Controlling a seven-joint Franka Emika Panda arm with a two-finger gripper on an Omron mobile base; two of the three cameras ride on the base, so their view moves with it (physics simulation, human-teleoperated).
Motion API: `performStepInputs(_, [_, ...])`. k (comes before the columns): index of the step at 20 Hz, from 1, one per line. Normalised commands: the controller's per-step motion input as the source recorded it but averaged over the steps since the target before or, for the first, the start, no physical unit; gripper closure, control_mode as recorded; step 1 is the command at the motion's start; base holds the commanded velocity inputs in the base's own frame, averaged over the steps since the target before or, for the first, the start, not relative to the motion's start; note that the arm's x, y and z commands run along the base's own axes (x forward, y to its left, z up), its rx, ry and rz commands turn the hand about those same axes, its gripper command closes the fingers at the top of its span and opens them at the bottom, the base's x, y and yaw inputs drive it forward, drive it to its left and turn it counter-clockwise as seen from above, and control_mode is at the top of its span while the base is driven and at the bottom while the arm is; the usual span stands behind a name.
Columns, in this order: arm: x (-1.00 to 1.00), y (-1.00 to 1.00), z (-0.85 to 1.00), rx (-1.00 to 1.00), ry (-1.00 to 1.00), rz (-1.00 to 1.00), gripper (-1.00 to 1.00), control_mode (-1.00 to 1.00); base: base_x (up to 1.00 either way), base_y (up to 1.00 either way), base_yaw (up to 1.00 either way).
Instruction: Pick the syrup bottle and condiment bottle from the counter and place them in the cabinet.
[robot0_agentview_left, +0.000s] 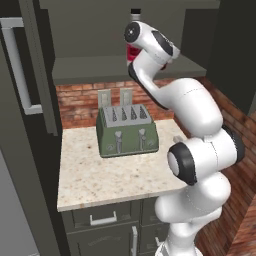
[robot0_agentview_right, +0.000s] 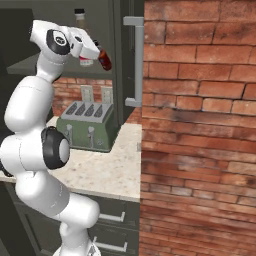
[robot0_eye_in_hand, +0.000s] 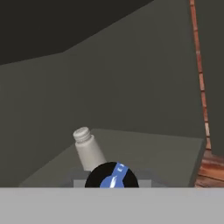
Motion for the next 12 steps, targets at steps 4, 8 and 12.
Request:
performStepInputs(4, [0.05, -0.08, -0.16, -0.02, 0.0, 0.13, 1.0, -1.0, 0.0, 0.0, 0.0])
performStepInputs(8, [0.01, -0.02, -0.13, 0.0, -0.02, 0.13, 1.0, -1.0, 0.0, 0.0, 0.0])
performStepInputs(12, [0.0, -0.01, -0.05, 0.0, -0.02, 0.13, 1.0, -1.0, 0.0, 0.0, 0.0])
